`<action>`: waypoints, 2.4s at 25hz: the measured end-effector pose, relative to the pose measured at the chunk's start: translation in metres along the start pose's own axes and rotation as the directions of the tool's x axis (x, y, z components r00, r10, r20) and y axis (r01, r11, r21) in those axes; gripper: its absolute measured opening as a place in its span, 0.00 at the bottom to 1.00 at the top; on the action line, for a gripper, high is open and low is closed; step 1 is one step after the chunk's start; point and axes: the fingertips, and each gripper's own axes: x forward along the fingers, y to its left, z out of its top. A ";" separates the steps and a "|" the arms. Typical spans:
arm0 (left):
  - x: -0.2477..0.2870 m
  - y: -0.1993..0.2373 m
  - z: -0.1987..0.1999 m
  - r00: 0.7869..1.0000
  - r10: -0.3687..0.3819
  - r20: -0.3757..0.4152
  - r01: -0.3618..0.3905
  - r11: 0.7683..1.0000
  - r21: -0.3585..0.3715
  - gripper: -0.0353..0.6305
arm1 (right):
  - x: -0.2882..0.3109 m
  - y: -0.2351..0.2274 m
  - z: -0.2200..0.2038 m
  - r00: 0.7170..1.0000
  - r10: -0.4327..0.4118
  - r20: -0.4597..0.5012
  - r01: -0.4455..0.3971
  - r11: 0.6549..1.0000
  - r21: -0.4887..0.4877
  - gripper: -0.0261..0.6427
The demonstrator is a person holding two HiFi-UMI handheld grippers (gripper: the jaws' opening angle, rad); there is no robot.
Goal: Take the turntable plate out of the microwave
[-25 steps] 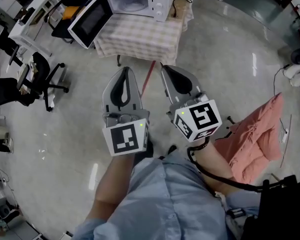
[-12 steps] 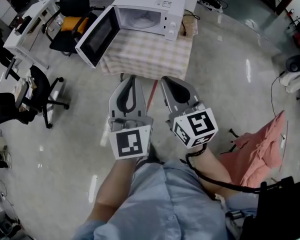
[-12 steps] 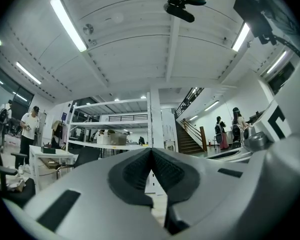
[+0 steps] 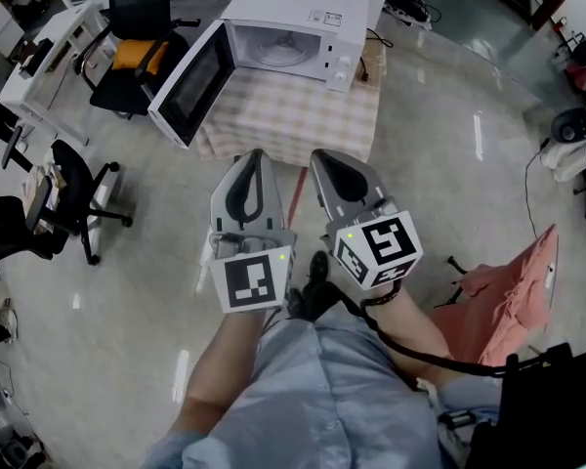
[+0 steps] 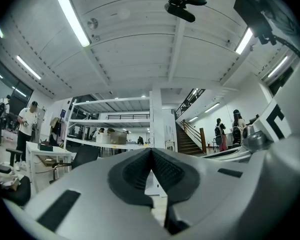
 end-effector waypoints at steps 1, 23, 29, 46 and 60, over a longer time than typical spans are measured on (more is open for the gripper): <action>0.003 0.002 -0.002 1.000 -0.001 -0.002 0.001 1.000 0.002 0.06 | 0.004 -0.001 -0.001 1.000 -0.002 -0.001 0.002 1.000 0.003 0.04; 0.167 0.048 -0.049 0.994 -0.042 -0.097 0.047 0.998 0.047 0.06 | 0.151 -0.104 -0.007 0.999 -0.041 -0.008 0.041 0.996 0.083 0.04; 0.217 0.047 -0.056 0.990 -0.075 -0.120 0.083 0.995 0.059 0.06 | 0.184 -0.138 -0.002 0.999 -0.050 -0.001 0.049 0.994 0.101 0.04; 0.283 0.063 -0.056 0.991 -0.075 -0.108 0.084 0.993 0.084 0.06 | 0.243 -0.179 0.015 0.998 -0.041 0.043 0.037 0.994 0.107 0.04; 0.349 0.104 -0.101 0.982 -0.158 -0.107 0.158 0.987 -0.008 0.06 | 0.304 -0.207 -0.012 0.988 -0.152 -0.024 0.154 0.984 0.086 0.04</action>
